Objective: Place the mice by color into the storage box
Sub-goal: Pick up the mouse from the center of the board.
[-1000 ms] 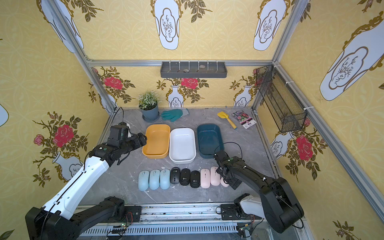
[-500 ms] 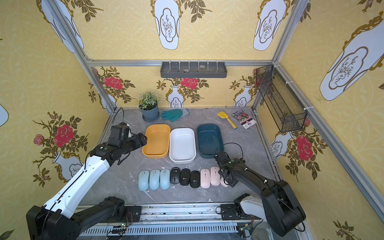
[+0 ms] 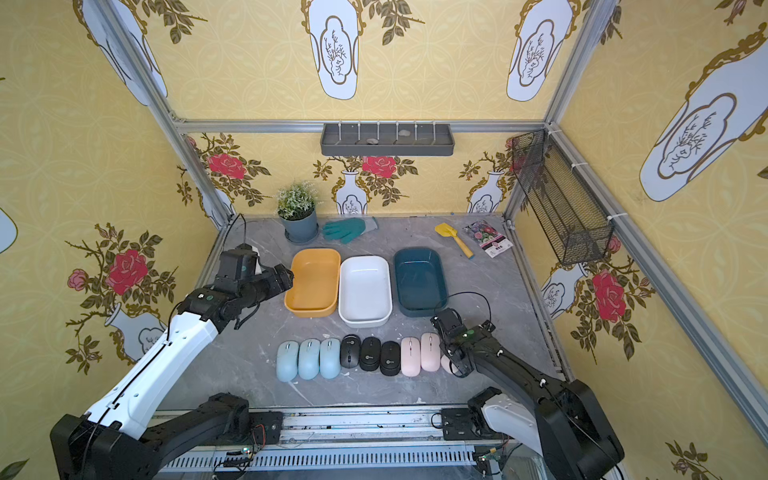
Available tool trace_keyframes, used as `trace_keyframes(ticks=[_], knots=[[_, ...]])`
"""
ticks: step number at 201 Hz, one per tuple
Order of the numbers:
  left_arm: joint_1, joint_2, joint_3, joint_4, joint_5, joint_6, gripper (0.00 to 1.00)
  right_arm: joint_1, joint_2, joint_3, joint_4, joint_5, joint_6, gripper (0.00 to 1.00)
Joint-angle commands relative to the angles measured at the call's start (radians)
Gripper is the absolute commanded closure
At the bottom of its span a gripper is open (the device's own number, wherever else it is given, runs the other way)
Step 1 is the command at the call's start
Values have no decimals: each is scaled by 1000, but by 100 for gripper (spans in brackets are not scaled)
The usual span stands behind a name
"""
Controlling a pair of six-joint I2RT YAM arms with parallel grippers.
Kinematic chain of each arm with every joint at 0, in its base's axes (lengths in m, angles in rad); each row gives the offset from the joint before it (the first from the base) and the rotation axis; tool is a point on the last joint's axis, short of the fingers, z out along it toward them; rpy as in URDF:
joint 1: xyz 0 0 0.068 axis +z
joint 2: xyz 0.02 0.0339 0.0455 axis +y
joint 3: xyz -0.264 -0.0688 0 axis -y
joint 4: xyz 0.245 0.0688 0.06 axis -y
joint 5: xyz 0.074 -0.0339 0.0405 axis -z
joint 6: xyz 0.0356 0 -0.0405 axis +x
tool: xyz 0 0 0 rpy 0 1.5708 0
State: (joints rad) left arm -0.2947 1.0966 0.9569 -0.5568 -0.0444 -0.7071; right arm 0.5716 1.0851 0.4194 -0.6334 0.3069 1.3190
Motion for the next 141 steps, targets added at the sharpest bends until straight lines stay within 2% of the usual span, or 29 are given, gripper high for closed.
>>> trace_keyframes(ticks=[1,55,114,141], knots=[[0,0,3,5,6,5,13,9,-10,2,-15,-54,41,41],[1,-3,-10,11,6,1,13,14,-54,81,-121,-39,8,41],[0,6,-12,17,11,-2,13,14,-39,130,-161,-52,-25,39],[1,14,-10,20,12,-3,13,14,-43,200,-209,-51,-52,38]])
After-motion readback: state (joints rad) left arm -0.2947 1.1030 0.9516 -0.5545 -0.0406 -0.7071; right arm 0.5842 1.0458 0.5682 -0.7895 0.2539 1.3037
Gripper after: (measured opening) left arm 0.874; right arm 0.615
